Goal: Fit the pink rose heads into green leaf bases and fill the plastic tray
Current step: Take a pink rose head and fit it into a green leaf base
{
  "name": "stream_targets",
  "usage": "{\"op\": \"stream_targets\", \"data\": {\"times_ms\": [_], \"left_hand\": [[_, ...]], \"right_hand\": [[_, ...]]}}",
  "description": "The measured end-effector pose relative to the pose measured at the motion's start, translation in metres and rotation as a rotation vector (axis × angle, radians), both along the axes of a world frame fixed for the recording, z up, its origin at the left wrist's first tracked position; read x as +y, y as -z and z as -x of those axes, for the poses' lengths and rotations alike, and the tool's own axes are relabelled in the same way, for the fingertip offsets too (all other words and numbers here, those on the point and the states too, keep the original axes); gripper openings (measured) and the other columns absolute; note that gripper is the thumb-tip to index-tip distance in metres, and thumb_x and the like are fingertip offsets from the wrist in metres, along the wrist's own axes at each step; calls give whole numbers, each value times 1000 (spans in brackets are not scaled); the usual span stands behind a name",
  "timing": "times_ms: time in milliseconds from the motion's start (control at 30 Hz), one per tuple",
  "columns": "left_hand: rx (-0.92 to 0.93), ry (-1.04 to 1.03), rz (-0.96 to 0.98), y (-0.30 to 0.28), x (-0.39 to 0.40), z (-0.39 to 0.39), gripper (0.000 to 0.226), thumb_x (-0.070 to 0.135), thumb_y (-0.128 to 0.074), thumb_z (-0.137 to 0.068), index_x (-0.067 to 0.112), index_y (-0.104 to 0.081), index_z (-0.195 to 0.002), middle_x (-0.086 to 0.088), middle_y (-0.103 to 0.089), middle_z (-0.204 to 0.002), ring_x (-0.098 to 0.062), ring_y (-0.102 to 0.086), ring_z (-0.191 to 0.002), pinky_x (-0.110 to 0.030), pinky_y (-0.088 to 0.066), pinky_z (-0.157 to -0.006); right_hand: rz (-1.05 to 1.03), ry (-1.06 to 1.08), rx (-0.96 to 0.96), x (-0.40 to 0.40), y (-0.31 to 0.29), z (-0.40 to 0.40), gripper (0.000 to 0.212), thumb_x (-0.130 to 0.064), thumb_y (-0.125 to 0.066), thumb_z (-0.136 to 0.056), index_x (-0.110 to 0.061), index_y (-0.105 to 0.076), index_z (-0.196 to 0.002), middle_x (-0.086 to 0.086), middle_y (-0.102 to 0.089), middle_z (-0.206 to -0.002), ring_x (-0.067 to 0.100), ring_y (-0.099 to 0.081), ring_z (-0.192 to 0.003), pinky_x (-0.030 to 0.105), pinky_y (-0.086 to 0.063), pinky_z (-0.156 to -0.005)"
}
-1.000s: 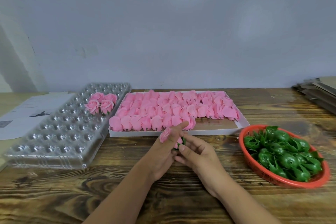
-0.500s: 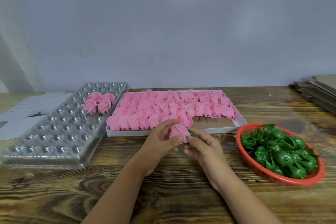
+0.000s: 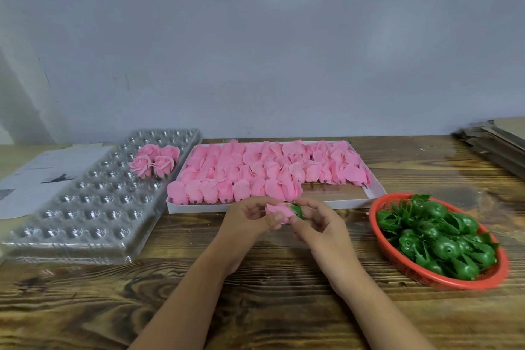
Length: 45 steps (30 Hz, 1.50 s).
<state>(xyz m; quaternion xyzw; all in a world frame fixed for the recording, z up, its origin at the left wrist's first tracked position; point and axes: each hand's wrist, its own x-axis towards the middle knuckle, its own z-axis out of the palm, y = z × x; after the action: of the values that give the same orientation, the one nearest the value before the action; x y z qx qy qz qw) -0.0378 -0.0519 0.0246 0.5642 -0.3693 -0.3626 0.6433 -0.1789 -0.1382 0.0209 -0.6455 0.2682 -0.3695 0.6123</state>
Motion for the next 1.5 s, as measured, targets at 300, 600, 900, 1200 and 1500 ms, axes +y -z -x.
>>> {"op": "stream_targets", "data": {"times_ms": [300,600,900,1200,1500], "left_hand": [[5,-24,25,1,-1,0,24,23,-82,-74,26,-81,-98,-7,-79,-105,-18,-74,-98,-25,-58,-82],[-26,-24,21,3,0,1,26,23,-82,-72,23,-80,-98,-6,-79,-103,-18,-72,-99,-27,-56,-85],[5,39,22,3,-2,0,40,24,-80,-77,18,-74,-116,-4,-76,-115,-21,-70,-113,-32,-57,-96],[-41,-60,8,7,-4,0,23,7,-73,-90,17,-77,-111,-4,-78,-109,-21,-72,-107,-39,-54,-100],[-35,-16,1,6,-2,-1,39,29,-79,-74,14,-77,-110,-5,-78,-108,-21,-73,-106,-31,-57,-91]], "right_hand": [[-129,-20,-112,-1,-1,3,28,4,-63,-91,-10,-69,-115,10,-76,-101,17,-73,-90,24,-59,-71],[-114,-43,-120,-1,-1,5,33,6,-66,-87,-18,-70,-110,-2,-76,-78,9,-68,-67,22,-59,-69],[-217,-28,-158,-4,0,3,26,0,-65,-91,-14,-70,-112,5,-76,-84,11,-68,-69,21,-57,-65],[-111,-27,-75,-4,1,3,40,6,-65,-89,-26,-68,-112,0,-78,-90,9,-70,-76,24,-59,-77],[-63,-53,-75,-6,3,5,40,7,-66,-88,-23,-67,-115,0,-78,-89,10,-71,-73,21,-59,-74]]}}
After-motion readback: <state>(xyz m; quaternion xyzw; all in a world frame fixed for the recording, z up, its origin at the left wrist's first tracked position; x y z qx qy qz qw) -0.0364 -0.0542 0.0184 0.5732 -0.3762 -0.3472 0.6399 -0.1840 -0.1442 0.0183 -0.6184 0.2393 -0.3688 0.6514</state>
